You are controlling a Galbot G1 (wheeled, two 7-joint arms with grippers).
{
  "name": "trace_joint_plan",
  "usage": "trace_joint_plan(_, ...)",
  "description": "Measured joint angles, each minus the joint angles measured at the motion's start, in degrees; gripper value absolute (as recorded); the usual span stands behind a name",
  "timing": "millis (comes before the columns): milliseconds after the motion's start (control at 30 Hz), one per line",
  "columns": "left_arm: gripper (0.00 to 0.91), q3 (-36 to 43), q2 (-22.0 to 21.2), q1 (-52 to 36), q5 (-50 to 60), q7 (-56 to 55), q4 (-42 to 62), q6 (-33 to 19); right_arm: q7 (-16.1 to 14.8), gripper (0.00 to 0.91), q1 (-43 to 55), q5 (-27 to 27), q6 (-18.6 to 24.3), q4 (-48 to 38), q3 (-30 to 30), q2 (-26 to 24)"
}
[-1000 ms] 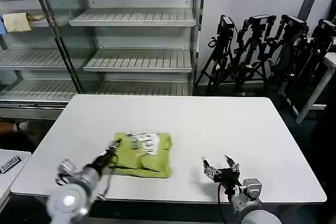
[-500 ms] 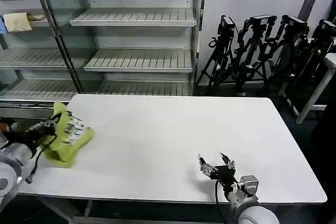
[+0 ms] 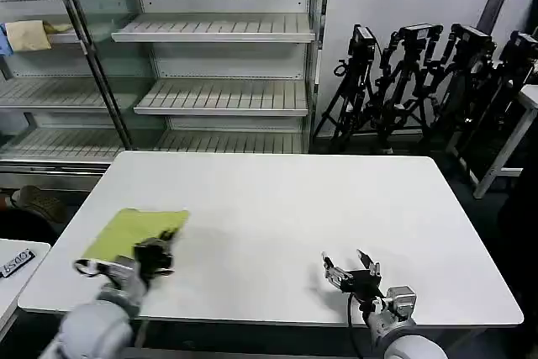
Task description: Fold and organize the clothes.
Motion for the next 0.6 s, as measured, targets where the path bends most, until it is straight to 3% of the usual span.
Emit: trace_joint_plan(600, 0.03, 21.27, -17.69, -15.3, -2.15, -5.71, 8.38, 0.99, -0.1, 0.907, -0.5, -0.73, 0.33, -0.61, 0.79, -0.05)
